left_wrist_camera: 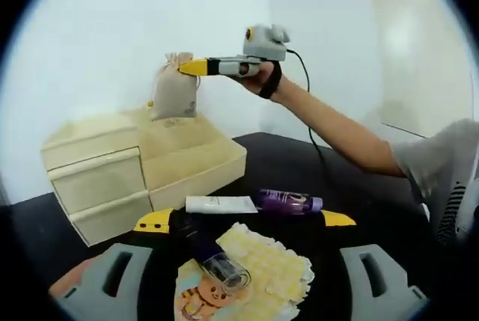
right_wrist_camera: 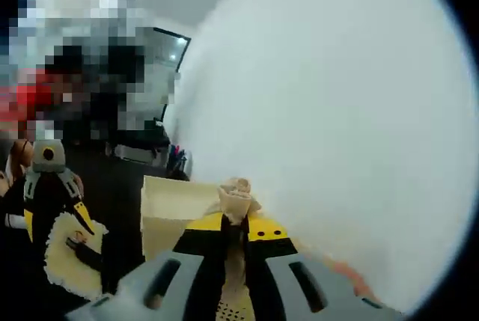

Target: Open the drawer, pick up the cosmetic bottles from the table one by one, place them into the drawer, release the gripper, close the drawer, and move the gripper away

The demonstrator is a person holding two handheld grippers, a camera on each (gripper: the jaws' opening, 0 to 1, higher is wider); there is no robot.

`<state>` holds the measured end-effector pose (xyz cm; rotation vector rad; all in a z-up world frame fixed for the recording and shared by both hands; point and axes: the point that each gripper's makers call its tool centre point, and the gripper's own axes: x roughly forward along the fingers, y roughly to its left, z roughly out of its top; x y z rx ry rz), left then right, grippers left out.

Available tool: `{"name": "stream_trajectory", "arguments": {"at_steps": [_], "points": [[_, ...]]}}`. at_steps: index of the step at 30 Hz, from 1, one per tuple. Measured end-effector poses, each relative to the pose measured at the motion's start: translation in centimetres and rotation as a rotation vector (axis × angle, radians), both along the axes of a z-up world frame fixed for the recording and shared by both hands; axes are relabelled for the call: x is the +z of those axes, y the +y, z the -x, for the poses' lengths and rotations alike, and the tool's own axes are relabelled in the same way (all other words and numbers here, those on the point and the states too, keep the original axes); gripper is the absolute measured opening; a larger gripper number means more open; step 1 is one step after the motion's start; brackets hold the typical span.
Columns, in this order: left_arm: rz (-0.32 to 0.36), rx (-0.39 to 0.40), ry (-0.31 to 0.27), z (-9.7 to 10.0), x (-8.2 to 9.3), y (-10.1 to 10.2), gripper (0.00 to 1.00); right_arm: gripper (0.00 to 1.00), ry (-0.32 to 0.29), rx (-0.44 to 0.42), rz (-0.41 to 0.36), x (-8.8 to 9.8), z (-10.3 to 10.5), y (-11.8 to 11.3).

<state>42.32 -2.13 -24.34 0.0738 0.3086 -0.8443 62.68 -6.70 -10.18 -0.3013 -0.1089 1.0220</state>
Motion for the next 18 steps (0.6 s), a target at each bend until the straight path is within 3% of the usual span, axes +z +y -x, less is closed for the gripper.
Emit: {"name": "stream_trajectory", "arguments": {"at_steps": [4,10,18], "points": [[-0.019,0.001,-0.001,-0.2,0.2,0.3,0.70,0.05,-0.074,0.070,0.005,0.3,-0.7,0.7],[-0.034,0.002,-0.004,-0.3,0.2,0.4,0.69,0.05,-0.061,0.101,-0.008,1.0,-3.3,1.3],[-0.068,0.004,-0.016,-0.4,0.1,0.6,0.69,0.05,-0.006,0.103,-0.049,-0.5,-6.3,2.1]]}}
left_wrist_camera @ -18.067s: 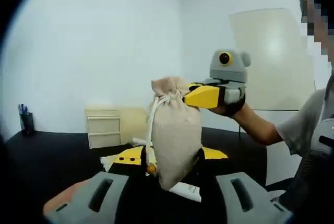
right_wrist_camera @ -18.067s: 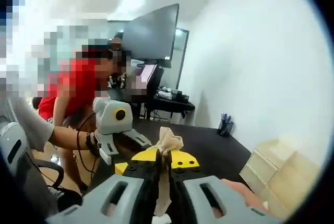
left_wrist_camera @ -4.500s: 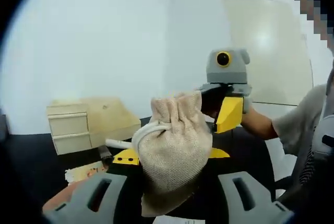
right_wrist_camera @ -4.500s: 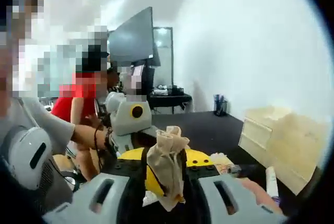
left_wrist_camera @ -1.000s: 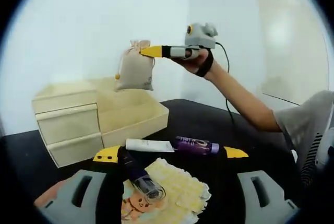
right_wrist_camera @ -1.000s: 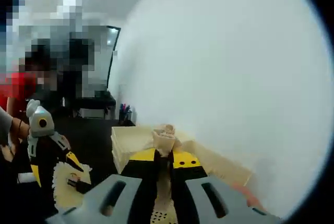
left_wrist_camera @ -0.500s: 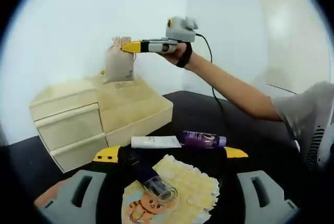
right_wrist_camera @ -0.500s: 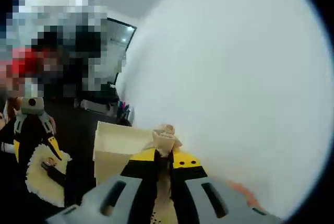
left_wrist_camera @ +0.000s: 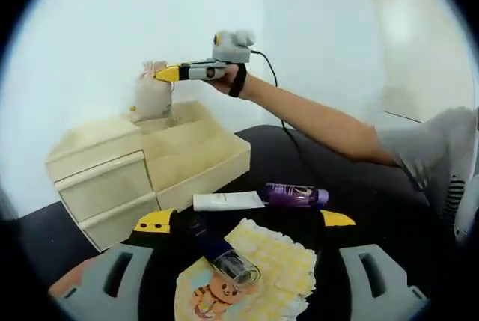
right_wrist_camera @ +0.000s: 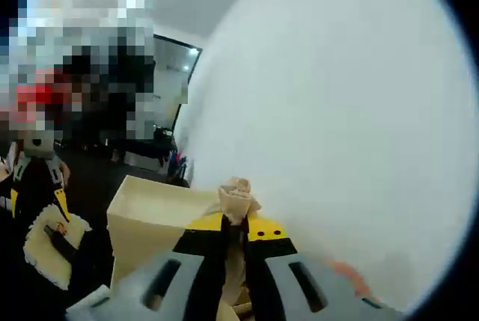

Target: Open the drawer, pick up the cosmetic bottles from the table one by one, place them into the drawer, release the gripper, close the drawer, and move the gripper away

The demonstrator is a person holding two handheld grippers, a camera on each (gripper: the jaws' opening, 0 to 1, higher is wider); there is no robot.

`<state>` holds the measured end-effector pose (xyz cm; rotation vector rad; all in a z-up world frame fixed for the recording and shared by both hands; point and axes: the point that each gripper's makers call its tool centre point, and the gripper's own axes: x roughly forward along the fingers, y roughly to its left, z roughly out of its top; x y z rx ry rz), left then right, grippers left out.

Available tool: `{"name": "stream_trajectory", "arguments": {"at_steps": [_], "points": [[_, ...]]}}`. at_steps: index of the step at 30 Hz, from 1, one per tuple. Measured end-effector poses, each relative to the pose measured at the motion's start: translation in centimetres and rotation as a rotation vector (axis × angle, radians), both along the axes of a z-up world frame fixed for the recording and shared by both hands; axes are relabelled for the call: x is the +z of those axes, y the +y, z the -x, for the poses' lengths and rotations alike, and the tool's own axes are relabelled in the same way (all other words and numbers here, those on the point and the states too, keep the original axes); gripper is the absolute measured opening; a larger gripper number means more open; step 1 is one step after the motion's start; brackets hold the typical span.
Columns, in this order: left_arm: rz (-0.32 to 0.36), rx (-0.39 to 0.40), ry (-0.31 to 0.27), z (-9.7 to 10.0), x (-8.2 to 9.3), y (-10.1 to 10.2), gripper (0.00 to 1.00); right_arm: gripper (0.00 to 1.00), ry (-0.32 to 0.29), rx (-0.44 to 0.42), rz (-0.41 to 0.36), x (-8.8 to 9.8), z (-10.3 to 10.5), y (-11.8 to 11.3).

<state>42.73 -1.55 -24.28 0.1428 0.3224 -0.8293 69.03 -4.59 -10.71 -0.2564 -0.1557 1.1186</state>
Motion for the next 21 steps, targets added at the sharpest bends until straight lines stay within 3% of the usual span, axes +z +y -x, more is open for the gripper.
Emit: {"name": "stream_trajectory", "arguments": {"at_steps": [7,9,18,21], "points": [[-0.001,-0.001,0.012,-0.2,-0.5,-0.1,0.69,0.05,0.025,-0.002,0.026,-2.7,-0.8,1.7],[-0.006,-0.004,0.010,-0.2,-0.5,-0.1,0.69,0.05,0.028,0.005,0.026,-2.8,-1.7,1.7],[0.009,-0.015,0.022,-0.4,-0.9,-0.8,0.69,0.05,0.050,-0.008,0.071,-6.7,-1.3,1.9],[0.006,-0.017,0.035,-0.4,-1.5,-0.9,0.69,0.05,0.063,-0.010,0.071,-7.2,-1.5,1.9]]}}
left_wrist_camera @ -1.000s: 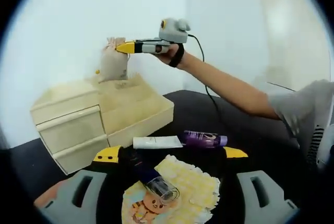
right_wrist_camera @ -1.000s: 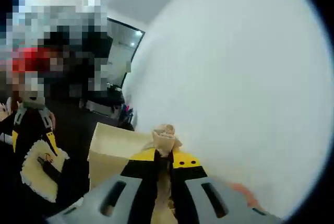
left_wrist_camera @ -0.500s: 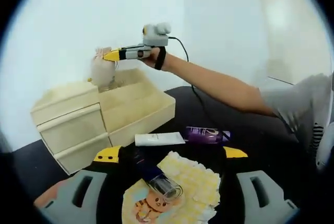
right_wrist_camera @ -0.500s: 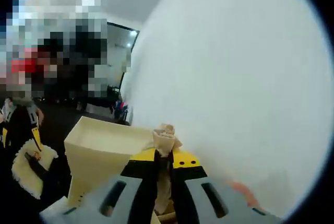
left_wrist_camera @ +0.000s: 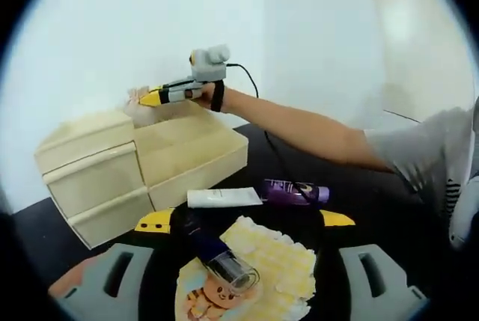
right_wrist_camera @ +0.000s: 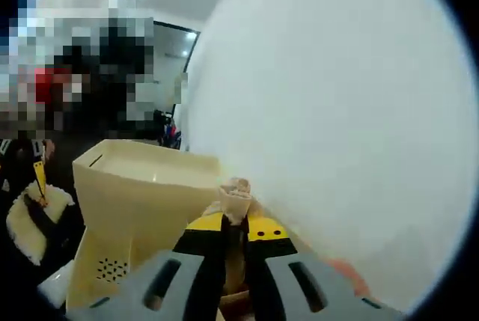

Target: Open the drawer, pick up the cosmetic bottles from the table one by one, place them into the drawer, release the gripper, close the drawer, and move the gripper away

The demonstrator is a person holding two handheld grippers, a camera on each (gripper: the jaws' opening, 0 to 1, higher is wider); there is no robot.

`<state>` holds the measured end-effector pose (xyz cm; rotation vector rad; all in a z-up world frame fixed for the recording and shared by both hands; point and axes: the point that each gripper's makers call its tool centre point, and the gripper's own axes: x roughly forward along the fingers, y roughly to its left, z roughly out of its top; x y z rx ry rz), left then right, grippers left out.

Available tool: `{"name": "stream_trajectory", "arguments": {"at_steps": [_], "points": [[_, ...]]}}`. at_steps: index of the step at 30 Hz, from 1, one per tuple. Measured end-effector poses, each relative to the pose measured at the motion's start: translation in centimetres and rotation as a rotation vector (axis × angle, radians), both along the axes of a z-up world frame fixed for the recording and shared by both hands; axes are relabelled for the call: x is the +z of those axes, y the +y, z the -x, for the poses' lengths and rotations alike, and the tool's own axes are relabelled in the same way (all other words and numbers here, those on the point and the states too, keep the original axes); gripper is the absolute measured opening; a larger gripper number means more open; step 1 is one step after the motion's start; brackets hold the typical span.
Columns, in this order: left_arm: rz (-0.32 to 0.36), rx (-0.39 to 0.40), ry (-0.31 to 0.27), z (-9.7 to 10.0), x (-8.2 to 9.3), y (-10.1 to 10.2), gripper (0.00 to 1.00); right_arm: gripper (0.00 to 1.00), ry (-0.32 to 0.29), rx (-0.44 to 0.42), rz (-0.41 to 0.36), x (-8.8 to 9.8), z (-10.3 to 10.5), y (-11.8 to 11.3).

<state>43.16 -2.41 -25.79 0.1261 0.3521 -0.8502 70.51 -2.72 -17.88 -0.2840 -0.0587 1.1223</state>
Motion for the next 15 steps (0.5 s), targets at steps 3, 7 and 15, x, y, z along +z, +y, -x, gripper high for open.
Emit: {"name": "stream_trajectory", "arguments": {"at_steps": [3,7,15], "points": [[0.019,-0.003,0.010,0.1,0.0,-0.1,0.68,0.05,0.003,0.001,0.009,-0.5,0.1,0.2],[0.042,-0.001,0.018,0.1,0.2,-0.3,0.68,0.05,0.014,-0.006,0.025,-1.3,-0.3,0.1],[0.029,-0.005,0.021,0.2,-0.3,-0.4,0.67,0.06,0.006,-0.020,0.027,-0.9,-0.8,-0.1]]}}
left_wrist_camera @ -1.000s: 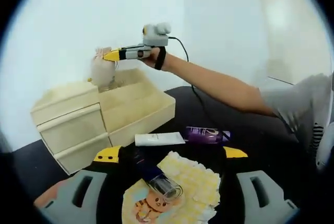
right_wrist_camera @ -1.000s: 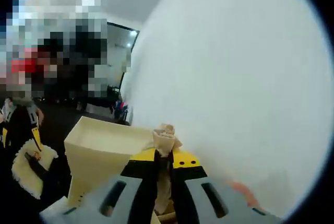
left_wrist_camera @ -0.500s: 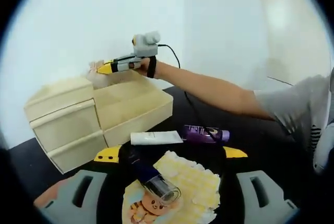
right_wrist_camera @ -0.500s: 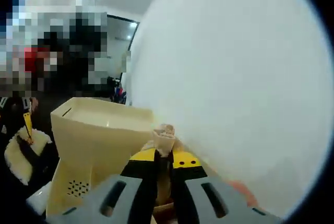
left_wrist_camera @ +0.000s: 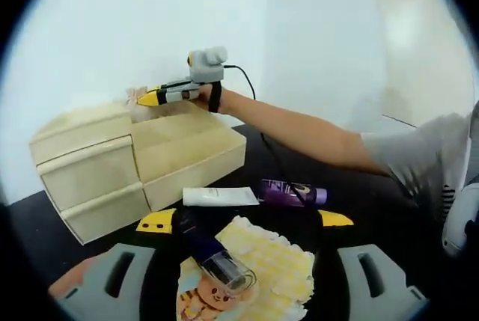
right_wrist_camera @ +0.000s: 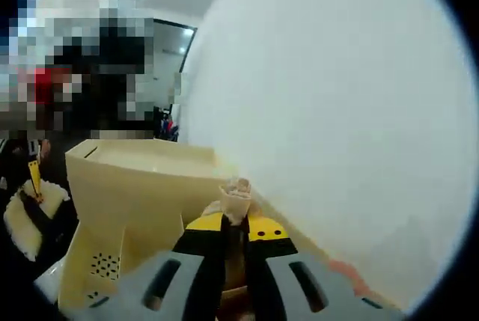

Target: Open the drawer, pick up the cosmetic bottles from the table one by one, place them into the drawer, release the gripper, close the drawer, and move the gripper away

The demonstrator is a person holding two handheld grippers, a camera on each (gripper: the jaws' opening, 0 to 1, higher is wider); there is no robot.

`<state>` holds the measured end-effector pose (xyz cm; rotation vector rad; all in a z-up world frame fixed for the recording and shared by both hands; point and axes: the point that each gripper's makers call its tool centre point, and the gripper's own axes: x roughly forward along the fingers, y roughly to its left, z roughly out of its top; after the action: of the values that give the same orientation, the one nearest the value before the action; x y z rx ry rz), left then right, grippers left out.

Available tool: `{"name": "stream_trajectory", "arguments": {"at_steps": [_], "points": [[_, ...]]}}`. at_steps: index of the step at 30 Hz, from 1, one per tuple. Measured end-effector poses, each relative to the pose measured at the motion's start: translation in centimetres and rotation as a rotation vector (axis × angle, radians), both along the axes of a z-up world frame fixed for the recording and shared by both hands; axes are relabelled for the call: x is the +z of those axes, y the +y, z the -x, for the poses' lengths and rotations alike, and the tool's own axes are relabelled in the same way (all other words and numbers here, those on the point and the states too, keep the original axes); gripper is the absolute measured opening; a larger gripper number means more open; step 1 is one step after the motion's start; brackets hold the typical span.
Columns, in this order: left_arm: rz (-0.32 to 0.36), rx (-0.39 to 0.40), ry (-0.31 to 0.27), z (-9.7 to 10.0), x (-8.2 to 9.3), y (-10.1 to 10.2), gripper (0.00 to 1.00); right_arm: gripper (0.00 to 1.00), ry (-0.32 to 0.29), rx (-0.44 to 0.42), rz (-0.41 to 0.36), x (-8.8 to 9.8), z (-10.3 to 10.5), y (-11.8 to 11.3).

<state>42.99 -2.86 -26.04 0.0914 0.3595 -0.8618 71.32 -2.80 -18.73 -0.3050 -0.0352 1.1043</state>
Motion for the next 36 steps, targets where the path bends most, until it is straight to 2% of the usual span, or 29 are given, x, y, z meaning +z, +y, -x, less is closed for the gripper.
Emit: {"name": "stream_trajectory", "arguments": {"at_steps": [12,16,23,29,31,33,36], "points": [[0.000,0.002,-0.007,0.0,0.3,0.2,0.67,0.07,-0.011,-0.030,0.044,-0.2,-0.9,0.5],[-0.006,0.009,-0.007,0.0,0.3,0.4,0.67,0.10,-0.045,-0.064,0.111,-0.4,-1.1,0.4],[-0.001,0.029,-0.015,1.1,1.6,1.2,0.66,0.11,-0.061,-0.101,0.144,0.8,-0.8,0.0],[-0.006,0.050,-0.033,1.8,2.2,2.0,0.66,0.14,-0.055,-0.127,0.220,-0.5,-0.6,0.0],[0.003,0.056,-0.037,2.1,2.5,2.6,0.66,0.16,-0.038,-0.149,0.211,-0.5,-0.5,-0.1],[0.008,0.062,-0.039,2.5,2.7,3.0,0.66,0.16,-0.024,-0.150,0.156,0.6,-0.3,0.0],[-0.002,0.074,-0.043,3.0,2.8,3.7,0.66,0.16,-0.025,-0.166,0.158,1.2,-1.1,-0.2]]}}
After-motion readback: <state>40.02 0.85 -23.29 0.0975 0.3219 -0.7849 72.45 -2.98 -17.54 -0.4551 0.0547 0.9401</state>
